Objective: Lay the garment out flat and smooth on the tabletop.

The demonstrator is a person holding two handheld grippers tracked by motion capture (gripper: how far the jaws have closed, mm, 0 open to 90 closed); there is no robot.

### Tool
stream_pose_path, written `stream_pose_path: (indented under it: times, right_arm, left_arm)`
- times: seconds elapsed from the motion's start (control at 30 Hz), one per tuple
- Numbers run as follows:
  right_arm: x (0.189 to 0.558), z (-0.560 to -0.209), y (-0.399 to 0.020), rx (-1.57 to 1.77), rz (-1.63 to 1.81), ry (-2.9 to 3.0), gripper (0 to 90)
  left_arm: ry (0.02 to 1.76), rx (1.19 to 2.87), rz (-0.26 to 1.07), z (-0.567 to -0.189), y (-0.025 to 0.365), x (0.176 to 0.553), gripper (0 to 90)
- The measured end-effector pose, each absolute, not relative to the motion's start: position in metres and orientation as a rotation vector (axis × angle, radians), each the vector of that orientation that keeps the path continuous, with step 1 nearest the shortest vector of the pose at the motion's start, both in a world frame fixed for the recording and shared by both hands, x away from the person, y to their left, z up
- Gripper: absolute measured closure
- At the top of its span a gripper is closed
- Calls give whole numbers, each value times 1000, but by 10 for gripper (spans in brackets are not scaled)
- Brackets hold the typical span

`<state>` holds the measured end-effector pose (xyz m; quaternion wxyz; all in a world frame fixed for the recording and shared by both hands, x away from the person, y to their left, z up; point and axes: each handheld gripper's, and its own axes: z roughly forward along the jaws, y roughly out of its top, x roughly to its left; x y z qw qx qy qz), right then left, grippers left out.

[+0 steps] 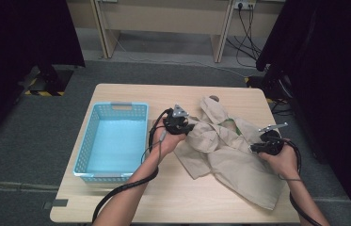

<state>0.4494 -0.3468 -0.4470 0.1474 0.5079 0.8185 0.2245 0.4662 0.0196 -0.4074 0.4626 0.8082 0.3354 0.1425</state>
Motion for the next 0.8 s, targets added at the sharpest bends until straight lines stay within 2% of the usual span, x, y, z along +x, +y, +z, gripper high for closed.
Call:
stream_pose_path:
  times: [0.23, 0.53, 0.8]
  right_arm:
    - [449, -446, -350, 1499, 682, 2360, 888]
    - [442, -442, -348, 1490, 636, 2395, 897]
    - [417, -431, -341, 1456, 637, 2471, 899]
  left_arm:
    - [822, 1983, 354, -407, 19, 466, 841]
    - [837, 1965, 383, -404, 18, 468, 855]
    - [869, 1965, 411, -401, 21, 475, 852]
